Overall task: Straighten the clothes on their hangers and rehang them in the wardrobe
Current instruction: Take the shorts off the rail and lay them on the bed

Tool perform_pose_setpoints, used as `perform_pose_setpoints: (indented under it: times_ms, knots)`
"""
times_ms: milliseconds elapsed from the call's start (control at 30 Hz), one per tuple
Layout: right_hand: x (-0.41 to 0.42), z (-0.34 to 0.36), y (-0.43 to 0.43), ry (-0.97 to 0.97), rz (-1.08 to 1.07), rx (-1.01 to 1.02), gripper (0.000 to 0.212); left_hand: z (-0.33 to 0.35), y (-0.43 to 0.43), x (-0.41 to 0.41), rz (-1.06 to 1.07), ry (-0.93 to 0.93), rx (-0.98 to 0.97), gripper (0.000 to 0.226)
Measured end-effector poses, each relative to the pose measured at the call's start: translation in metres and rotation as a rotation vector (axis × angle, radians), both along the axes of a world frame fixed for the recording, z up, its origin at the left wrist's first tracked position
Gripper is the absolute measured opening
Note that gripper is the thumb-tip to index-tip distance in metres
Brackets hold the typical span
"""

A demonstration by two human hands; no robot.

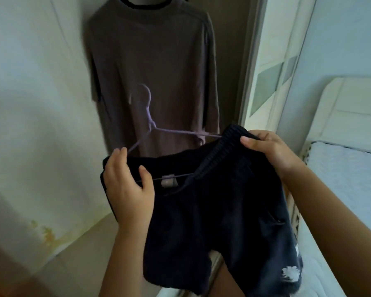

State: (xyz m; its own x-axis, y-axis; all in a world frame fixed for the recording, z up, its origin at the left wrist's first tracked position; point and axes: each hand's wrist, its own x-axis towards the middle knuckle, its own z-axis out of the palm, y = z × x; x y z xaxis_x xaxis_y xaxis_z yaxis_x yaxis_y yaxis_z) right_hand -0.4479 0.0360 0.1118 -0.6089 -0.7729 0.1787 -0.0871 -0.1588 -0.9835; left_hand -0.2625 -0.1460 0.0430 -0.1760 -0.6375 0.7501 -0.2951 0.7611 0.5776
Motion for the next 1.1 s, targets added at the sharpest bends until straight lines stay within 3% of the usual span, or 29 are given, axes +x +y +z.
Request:
perform_pose_setpoints:
  times_ms: [100, 233, 333, 433, 533, 633, 800, 867, 933, 1000, 1100]
  knots:
    - [-0.015, -0.023, 0.032, 0.011, -0.061, 0.111, 0.013, -0.018, -0.009, -0.02, -0.014, -0.116, 0.1, 0.048]
    - [-0.041, -0.047, 0.092, -0.013, -0.122, 0.141, 0.048, -0.047, 0.001, -0.065, -0.167, -0.34, 0.245, 0.053]
    - [-0.046, -0.065, 0.145, -0.076, -0.171, 0.085, 0.059, -0.071, 0.014, -0.081, -0.309, -0.478, 0.282, 0.057]
    - [-0.047, -0.073, 0.16, -0.069, -0.182, 0.054, 0.053, -0.076, 0.001, -0.084, -0.359, -0.545, 0.283, 0.057]
    - [-0.038, -0.065, 0.163, -0.087, -0.193, 0.024, 0.014, -0.081, -0.001, -0.086, -0.411, -0.571, 0.332, 0.051]
    - [-0.012, -0.067, 0.187, -0.095, -0.255, 0.082, 0.033, -0.095, 0.022, -0.087, -0.489, -0.617, 0.393, 0.042]
    - [0.057, -0.077, 0.245, -0.054, -0.431, 0.224, 0.015, -0.135, 0.073, -0.056, -0.677, -0.681, 0.448, 0.034]
    - [0.091, -0.088, 0.269, -0.014, -0.559, 0.349, 0.03, -0.142, 0.092, -0.037, -0.732, -0.675, 0.437, 0.028]
    - [0.128, -0.103, 0.288, -0.026, -0.733, 0.423, 0.015, -0.145, 0.11, -0.015, -0.777, -0.666, 0.406, 0.024]
    - [0.17, -0.124, 0.304, -0.007, -0.871, 0.525, 0.027, -0.149, 0.124, 0.01, -0.804, -0.668, 0.355, 0.026]
    - [0.239, -0.161, 0.321, 0.063, -0.987, 0.766, 0.029, -0.164, 0.135, 0.055, -0.813, -0.697, 0.29, 0.03]
